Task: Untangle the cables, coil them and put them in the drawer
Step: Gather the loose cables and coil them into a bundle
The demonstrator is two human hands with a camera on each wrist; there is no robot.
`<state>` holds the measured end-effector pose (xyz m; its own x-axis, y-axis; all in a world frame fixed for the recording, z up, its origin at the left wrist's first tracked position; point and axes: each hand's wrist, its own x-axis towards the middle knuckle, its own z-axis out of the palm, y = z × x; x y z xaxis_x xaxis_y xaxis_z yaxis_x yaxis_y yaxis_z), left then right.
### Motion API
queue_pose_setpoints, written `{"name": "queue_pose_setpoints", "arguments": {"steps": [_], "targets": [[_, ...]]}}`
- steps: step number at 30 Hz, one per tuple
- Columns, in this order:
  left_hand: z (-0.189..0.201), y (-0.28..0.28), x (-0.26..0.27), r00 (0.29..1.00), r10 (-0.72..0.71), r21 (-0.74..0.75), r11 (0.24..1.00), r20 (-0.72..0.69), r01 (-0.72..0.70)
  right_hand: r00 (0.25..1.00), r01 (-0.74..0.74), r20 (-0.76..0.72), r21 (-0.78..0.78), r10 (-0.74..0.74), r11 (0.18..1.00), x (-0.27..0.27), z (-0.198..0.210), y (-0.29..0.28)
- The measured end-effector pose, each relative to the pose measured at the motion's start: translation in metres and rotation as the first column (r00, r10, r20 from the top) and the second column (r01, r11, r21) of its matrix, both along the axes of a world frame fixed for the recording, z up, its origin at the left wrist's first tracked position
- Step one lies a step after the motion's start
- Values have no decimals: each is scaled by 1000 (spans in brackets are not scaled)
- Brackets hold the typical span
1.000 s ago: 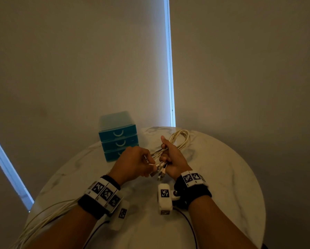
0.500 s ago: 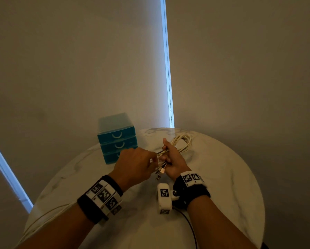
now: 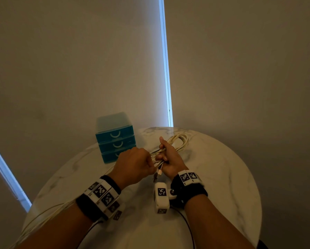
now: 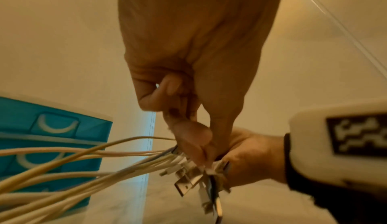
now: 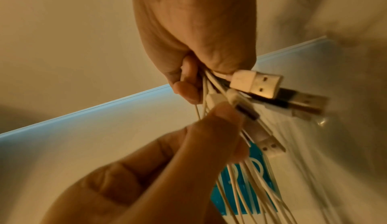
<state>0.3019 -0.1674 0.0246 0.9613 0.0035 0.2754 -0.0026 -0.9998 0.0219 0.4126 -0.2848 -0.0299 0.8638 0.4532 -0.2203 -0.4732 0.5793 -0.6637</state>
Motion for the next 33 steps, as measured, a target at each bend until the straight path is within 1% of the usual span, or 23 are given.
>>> {"name": "queue_pose_setpoints", "arguments": {"steps": [3, 5, 7, 9, 12, 13, 14, 15, 16, 17, 18, 19, 20, 21, 22, 23, 25, 26, 28, 29, 31, 33], "targets": [[-4, 6, -7, 997, 17, -131, 991, -81, -28, 1000, -1, 4, 11, 1, 1000, 2, -1, 0], [-8, 9, -10, 994, 6, -214, 976, -107, -29, 999, 17, 35, -29, -16, 999, 3, -3, 2], [-11, 12, -11, 991, -16, -233, 972, -130, -15, 998, 24, 62, -72, -20, 997, 2, -4, 4], [-10, 11, -12, 986, -42, -216, 976, -161, 7, 997, 37, 70, -106, -30, 994, 1, -5, 5], [5, 9, -17, 960, -95, -263, 965, -264, 23, 992, 80, 111, -191, -59, 978, 2, -3, 4], [13, 10, -16, 958, -112, -291, 956, -263, 32, 989, 91, 136, -221, -62, 971, 1, -1, 4], [23, 11, -15, 972, -116, -311, 949, -207, 47, 985, 102, 159, -246, -64, 964, -2, 1, 5], [33, 11, -10, 991, -98, -313, 947, -91, 65, 982, 113, 178, -258, -68, 960, -5, 2, 8], [42, 9, -5, 996, -73, -302, 949, 54, 86, 978, 121, 196, -258, -71, 959, -8, 3, 10], [49, 6, 2, 982, -54, -290, 951, 179, 106, 974, 125, 214, -250, -71, 960, -13, 4, 13], [56, 1, 10, 967, -56, -276, 953, 250, 127, 970, 125, 235, -245, -66, 962, -17, 5, 16], [61, -3, 21, 966, -69, -250, 959, 249, 133, 965, 121, 258, -260, -52, 958, -22, 6, 20], [64, -5, 34, 978, -84, -218, 968, 192, 126, 958, 124, 283, -299, -36, 946, -26, 7, 23], [68, -8, 46, 992, -71, -163, 983, 104, 88, 950, 136, 311, -349, -22, 927, -29, 8, 26], [71, -10, 57, 998, -49, -85, 995, 29, 51, 940, 148, 341, -387, -8, 910, -32, 8, 29], [72, -10, 67, 1000, -25, 2, 1000, -11, 26, 929, 157, 370, -404, 4, 901, -33, 8, 30], [71, -7, 80, 998, 11, 129, 992, -56, -4, 905, 176, 424, -416, 19, 892, -34, 8, 30], [71, -5, 83, 998, 20, 156, 988, -65, -9, 894, 188, 447, -426, 26, 885, -35, 8, 29], [75, -1, 83, 1000, 20, 196, 980, -20, -15, 872, 200, 486, -457, 55, 867, -35, 7, 27], [80, 0, 81, 999, 16, 248, 968, 29, -23, 862, 190, 500, -469, 82, 863, -35, 7, 27], [93, -1, 76, 993, -3, 376, 926, 118, -42, 851, 155, 511, -461, 119, 874, -38, 9, 30], [105, -10, 74, 983, -86, 514, 858, 160, -8, 857, 116, 498, -431, 129, 895, -40, 12, 33]]}}
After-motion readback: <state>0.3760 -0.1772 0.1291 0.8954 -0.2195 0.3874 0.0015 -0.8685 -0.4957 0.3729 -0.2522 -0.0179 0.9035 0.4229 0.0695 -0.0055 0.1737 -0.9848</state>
